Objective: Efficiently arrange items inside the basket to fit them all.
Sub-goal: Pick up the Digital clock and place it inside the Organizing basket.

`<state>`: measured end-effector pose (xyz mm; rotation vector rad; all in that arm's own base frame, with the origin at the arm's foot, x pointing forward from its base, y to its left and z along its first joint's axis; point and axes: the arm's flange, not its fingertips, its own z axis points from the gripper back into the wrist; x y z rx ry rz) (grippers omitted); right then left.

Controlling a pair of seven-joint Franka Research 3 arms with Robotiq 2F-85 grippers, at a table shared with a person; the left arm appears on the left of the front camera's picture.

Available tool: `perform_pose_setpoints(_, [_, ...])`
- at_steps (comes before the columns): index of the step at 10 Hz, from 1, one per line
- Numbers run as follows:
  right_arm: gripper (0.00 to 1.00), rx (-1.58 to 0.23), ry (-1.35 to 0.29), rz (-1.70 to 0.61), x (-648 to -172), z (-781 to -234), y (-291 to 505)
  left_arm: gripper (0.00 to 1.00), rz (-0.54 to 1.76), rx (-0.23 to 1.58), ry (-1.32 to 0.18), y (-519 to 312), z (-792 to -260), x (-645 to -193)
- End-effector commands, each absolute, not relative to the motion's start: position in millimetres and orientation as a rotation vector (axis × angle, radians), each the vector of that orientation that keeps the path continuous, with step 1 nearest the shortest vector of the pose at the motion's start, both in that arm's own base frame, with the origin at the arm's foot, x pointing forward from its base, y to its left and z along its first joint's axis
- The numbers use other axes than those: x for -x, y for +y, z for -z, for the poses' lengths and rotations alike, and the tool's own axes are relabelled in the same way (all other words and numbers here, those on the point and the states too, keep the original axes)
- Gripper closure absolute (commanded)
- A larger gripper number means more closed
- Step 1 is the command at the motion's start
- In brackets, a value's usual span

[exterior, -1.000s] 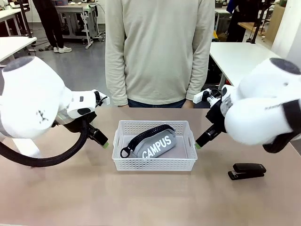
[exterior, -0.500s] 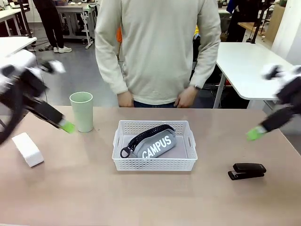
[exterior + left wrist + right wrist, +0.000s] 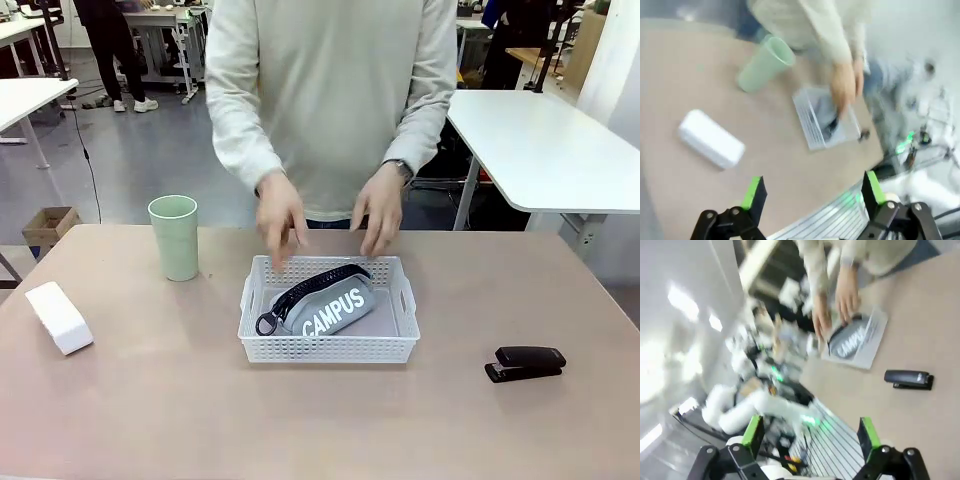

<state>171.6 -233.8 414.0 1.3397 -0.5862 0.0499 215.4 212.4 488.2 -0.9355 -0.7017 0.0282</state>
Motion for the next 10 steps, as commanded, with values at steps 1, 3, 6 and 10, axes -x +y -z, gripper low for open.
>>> perform_pose_setpoints(1, [0.00,-1.606,-0.916,0.215,-186,-383,-257,0.00,-0.228,0.981,-0.791,204,-447,-182])
perform_pose_setpoints(3, [0.00,-1.340,-0.586,-0.050,-172,-414,-234,0.00,-0.028,0.935,-0.702,212,-488,-215])
perform_pose_setpoints(6, [0.00,-1.340,-0.586,-0.050,-172,-414,-234,0.00,-0.028,0.935,-0.702,212,-488,-215])
perform_pose_setpoints(10, [0.00,-1.340,-0.586,-0.050,-172,-414,-234,0.00,-0.028,0.935,-0.702,212,-488,-215])
